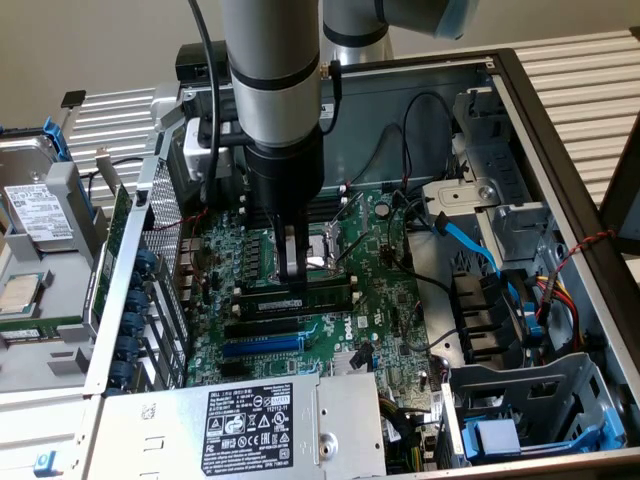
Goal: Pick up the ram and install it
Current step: 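Press down the ram until it locks into place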
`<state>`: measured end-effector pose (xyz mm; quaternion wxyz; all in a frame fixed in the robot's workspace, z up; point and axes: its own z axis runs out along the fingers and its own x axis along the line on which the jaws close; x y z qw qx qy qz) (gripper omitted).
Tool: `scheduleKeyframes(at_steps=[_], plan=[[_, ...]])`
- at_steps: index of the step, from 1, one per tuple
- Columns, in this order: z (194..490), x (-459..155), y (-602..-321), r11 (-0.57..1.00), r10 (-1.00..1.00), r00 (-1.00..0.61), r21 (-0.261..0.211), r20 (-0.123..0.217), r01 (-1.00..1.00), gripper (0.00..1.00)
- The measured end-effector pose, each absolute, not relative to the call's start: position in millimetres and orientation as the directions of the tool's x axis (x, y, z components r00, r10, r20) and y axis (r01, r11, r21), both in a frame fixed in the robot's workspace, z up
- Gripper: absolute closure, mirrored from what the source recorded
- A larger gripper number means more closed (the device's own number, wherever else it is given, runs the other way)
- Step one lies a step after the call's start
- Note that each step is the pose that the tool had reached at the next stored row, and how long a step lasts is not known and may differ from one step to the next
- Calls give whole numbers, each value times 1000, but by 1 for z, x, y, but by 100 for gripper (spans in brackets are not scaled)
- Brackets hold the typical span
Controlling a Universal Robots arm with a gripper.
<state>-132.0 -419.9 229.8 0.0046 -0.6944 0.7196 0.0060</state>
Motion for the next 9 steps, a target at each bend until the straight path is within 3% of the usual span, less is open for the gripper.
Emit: scheduleKeyframes(at_steps=[9], plan=[[230,-132,-422,36,-999,-36,4,-25,-999,89]])
